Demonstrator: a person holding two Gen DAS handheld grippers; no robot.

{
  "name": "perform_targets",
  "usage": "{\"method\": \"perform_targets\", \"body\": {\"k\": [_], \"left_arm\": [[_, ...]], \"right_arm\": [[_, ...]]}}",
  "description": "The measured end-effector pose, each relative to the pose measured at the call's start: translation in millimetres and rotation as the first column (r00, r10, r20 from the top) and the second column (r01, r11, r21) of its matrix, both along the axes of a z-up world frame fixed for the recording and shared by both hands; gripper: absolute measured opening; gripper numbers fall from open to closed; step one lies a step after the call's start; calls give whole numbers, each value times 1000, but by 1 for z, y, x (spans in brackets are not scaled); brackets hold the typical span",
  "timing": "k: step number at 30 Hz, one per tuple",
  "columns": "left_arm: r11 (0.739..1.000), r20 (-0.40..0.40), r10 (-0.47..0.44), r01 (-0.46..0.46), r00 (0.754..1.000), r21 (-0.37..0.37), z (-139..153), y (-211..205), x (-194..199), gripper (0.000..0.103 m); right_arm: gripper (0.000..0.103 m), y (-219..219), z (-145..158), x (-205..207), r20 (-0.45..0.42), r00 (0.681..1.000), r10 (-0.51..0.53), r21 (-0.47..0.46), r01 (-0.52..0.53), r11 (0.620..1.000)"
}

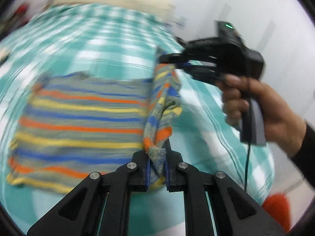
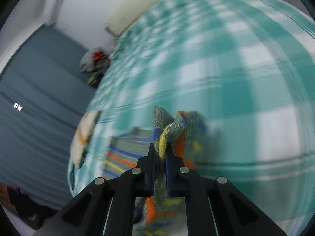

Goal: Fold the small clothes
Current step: 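Grasp the edge of the half-folded sweater with both grippers, then fold the held edge over the sweater with both grippers and release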

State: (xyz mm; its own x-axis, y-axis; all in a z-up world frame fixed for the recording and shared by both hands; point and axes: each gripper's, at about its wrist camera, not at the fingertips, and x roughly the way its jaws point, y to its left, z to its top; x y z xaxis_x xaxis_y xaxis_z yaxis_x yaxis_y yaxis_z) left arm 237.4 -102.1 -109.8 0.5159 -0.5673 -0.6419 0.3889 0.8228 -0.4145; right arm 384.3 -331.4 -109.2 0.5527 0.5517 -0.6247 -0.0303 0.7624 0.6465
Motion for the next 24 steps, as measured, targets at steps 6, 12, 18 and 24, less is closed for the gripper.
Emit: {"method": "perform_targets", "body": {"k": [6,12,18,24], "left_arm": [[973,-113,223,-228,968,-36,-29,100,14,9],[942,-200,317,-333,927,-51,-63,147,19,9],[928,-268,343,-370,900,-53,-72,161,20,34],[919,-177,388,-395,904,-1,-34,179,13,44]], "right_arm": [[8,138,3,46,4,989,151,-48,-151,987],[8,239,-30,76,-42,968,249,-159,-252,954],[36,251,-62,87,-46,960,277,-10,-277,961],[41,196,-14,50,79,971,224,-83,-217,973]]}}
